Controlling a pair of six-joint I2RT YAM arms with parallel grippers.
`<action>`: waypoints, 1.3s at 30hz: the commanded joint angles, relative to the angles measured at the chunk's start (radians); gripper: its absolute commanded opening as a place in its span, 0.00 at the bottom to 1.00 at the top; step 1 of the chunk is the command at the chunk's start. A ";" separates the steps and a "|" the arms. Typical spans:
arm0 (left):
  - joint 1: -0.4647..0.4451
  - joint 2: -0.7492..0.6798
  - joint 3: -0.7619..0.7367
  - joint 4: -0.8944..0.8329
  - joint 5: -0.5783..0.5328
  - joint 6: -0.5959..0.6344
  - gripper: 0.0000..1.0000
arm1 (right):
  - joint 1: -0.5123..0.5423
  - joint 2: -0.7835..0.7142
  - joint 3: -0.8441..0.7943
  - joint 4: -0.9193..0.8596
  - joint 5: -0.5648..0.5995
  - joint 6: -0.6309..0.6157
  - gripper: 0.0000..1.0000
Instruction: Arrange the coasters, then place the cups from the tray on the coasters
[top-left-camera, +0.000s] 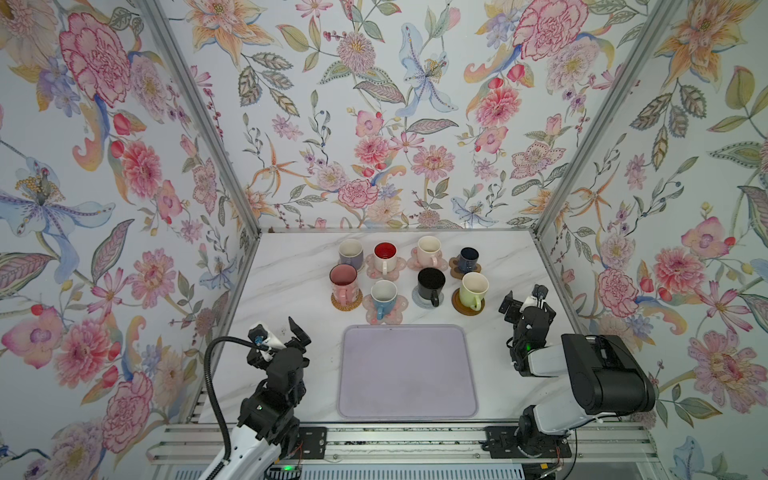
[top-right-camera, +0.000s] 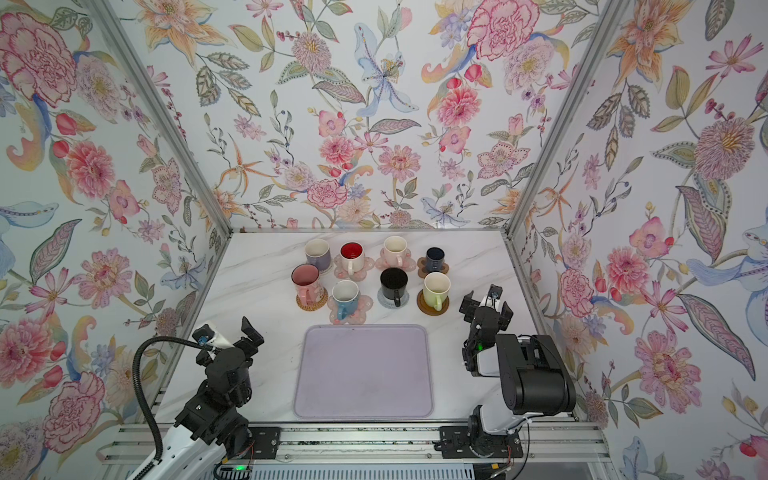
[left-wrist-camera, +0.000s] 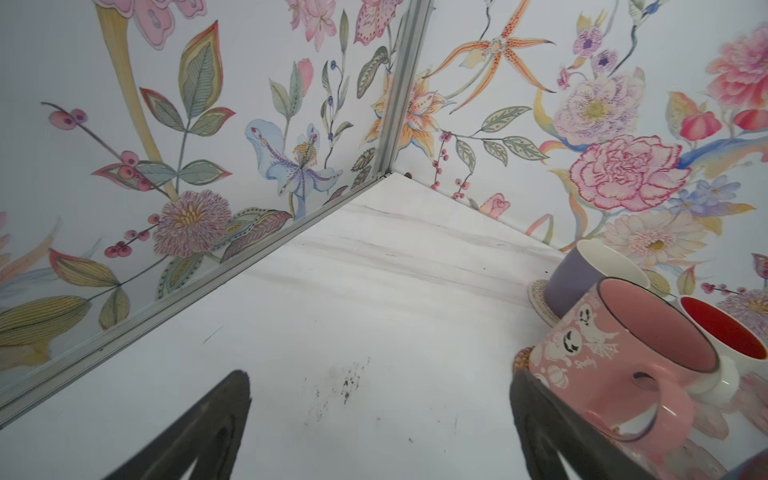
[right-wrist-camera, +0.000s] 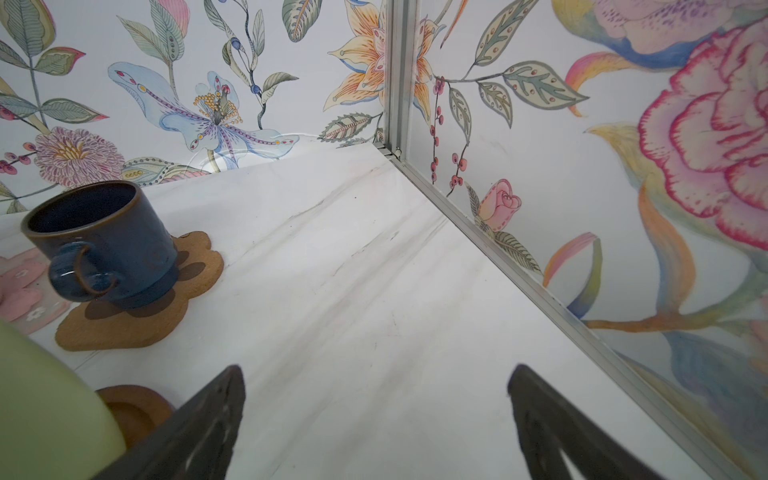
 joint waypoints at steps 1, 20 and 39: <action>0.087 0.085 0.004 0.133 0.070 0.128 0.99 | 0.008 0.005 -0.003 0.034 0.016 -0.004 0.99; 0.367 0.754 -0.041 0.895 0.404 0.283 0.99 | 0.007 0.004 -0.002 0.034 0.015 -0.004 0.99; 0.400 1.225 0.104 1.241 0.603 0.430 0.99 | 0.007 0.005 -0.002 0.034 0.015 -0.005 0.99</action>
